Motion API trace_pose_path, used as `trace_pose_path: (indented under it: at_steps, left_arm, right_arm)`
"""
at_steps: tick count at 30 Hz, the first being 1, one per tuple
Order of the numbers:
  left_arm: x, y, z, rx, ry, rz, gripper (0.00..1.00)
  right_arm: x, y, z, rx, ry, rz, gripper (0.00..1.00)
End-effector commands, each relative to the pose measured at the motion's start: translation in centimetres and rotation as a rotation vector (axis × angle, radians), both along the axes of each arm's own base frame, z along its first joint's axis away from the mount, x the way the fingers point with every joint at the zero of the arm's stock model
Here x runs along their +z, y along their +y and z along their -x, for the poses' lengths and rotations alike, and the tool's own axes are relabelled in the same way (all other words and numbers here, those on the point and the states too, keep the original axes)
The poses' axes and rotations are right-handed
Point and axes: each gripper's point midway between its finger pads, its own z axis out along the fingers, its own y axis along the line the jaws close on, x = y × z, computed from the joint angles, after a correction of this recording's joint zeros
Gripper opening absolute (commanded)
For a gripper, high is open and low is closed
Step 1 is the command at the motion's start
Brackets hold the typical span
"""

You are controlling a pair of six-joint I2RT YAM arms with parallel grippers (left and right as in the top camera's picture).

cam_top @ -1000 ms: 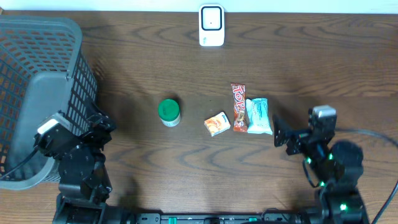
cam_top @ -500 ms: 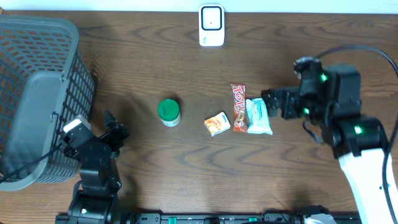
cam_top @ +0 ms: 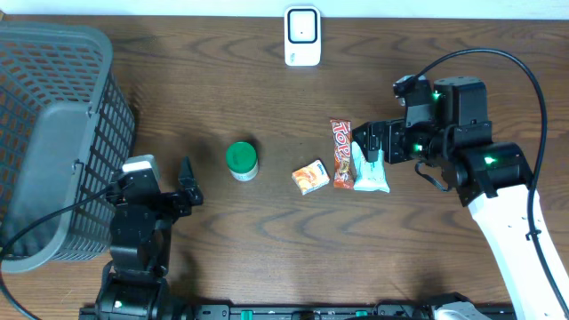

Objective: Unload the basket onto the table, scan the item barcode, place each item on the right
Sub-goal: 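Move the right gripper over the items toward the green-capped jar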

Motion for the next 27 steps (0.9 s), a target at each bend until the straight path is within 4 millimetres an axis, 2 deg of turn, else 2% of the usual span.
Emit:
trace_pose_path:
  at_steps: [1,6,9,17,22,27]
  left_arm:
    - [-0.2,-1.0,0.4,-0.073,0.033,-0.031,0.98]
    - [-2.9,-0.9,0.9,-0.074,0.143,-0.04,0.98]
    - [-4.0,-0.9,1.1,-0.075,0.194,-0.045,0.98]
    - [-7.0,-0.8,1.5,-0.076,0.327,-0.056,0.98]
    - [-8.4,-0.8,1.8,-0.077,0.394,-0.062,0.98]
    - [-9.5,-0.8,2.0,-0.077,0.443,-0.067,0.98]
  right_arm:
    - [0.8,2.6,0.5,0.096,-0.027,-0.018,0.99]
    - [-1.5,4.1,0.1,0.045,0.034,0.061,0.99]
    - [-2.9,5.7,-0.3,0.075,0.082,0.084,0.99]
    - [-7.2,8.4,-1.3,0.15,0.241,0.185,0.99]
    - [-9.7,9.7,-0.7,0.183,0.282,0.245,0.99]
    - [-11.8,10.6,0.2,0.168,0.307,0.335,0.94]
